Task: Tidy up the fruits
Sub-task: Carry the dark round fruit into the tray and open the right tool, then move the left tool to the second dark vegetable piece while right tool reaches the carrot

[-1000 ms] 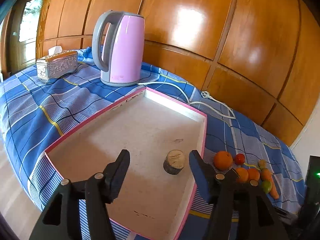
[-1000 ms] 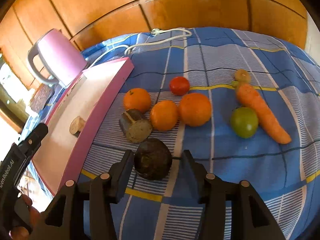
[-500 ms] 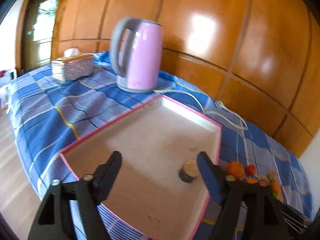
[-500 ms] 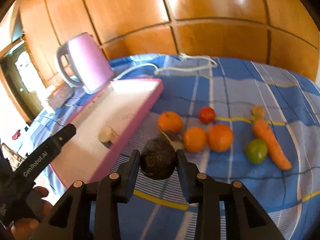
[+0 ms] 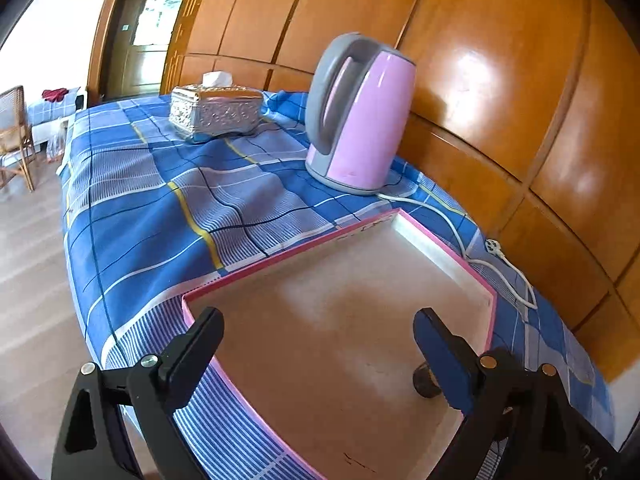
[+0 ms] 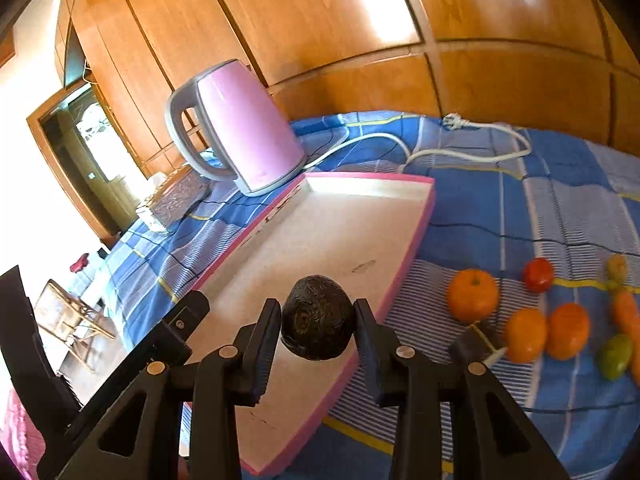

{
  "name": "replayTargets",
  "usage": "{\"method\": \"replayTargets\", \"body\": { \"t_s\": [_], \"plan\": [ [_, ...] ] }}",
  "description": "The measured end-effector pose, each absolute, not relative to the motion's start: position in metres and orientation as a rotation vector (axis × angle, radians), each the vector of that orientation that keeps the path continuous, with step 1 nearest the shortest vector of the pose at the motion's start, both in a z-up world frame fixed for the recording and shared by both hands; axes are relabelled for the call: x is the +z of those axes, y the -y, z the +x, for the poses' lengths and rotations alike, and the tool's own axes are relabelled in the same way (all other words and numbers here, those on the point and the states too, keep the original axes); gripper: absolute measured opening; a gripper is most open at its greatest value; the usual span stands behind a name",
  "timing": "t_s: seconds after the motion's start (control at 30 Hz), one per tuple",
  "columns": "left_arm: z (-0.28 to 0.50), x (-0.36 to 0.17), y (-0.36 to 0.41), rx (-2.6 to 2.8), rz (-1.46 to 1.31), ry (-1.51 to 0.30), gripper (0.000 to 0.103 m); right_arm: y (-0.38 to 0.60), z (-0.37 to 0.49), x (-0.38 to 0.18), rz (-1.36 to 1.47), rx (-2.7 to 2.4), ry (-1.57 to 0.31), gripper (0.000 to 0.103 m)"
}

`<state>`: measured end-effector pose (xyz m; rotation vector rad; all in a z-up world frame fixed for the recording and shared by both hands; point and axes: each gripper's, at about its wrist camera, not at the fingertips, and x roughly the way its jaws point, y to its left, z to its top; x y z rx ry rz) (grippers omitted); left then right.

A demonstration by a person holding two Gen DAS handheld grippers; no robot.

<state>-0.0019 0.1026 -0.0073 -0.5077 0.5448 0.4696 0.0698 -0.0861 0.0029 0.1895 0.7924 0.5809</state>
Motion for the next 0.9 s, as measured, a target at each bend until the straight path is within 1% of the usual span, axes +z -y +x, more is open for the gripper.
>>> {"method": "replayTargets", "body": {
  "t_s": [0.17, 0.37, 0.7, 0.9],
  "plan": [
    [0.000, -0.010, -0.102, 0.473, -0.511, -0.558, 0.097, 0.086, 0.071, -0.004, 0.201, 0.594, -0.810, 0.040],
    [0.003, -0.010, -0.098, 0.454, -0.489, -0.569, 0.099, 0.091, 0.067, -0.011, 0.151, 0.545, -0.825, 0.040],
    [0.005, -0.004, -0.080, 0.368, -0.420, -0.564, 0.100, 0.117, 0.058, -0.008, 0.099, 0.408, -0.810, 0.040],
    [0.010, 0.001, -0.057, 0.240, -0.325, -0.576, 0.099, 0.147, 0.050, -0.002, 0.114, 0.308, -0.789, 0.040]
  ]
}}
